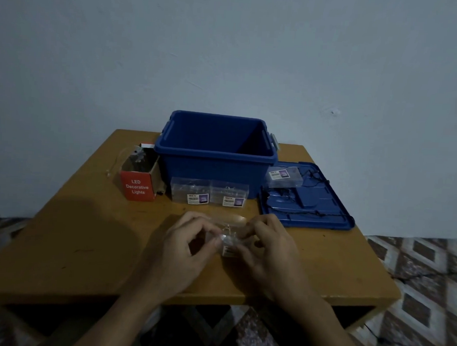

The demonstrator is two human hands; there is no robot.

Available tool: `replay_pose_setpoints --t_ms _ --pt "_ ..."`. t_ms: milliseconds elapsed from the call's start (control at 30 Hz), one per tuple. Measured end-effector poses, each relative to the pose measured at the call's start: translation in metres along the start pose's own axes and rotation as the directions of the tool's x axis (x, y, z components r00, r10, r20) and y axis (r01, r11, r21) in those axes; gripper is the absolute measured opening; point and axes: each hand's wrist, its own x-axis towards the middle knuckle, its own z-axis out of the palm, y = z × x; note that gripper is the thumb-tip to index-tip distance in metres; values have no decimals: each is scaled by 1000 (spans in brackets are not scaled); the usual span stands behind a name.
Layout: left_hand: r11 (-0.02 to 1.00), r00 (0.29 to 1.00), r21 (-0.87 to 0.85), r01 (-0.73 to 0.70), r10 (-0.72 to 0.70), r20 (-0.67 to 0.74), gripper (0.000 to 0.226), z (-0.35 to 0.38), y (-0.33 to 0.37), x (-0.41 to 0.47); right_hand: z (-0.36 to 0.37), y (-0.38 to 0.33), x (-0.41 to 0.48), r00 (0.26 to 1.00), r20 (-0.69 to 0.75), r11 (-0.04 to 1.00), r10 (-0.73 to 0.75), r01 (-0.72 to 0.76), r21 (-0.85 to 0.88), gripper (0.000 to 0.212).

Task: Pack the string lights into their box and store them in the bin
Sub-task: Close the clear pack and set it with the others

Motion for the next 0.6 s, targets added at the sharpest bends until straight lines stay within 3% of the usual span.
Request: replay_pose_setpoints --t_ms 67,200,367,600 --pt "1000 1000 -6 15 -15 -18 3 2 -1 1 0 1 0 999 -25 998 23 -22 65 11" --pt "1000 1000 7 12 -12 -24 7 5 2 2 3 4 3 995 -80 988 60 -48 149 21" --pt "999 1000 32 -1 2 -26 9 5 0 1 9 10 -1 988 -140 992 -66 80 101 10" --pt "999 1000 29 -29 29 10 19 7 -6 3 -5 18 5 994 -53 991 -91 95 89 19"
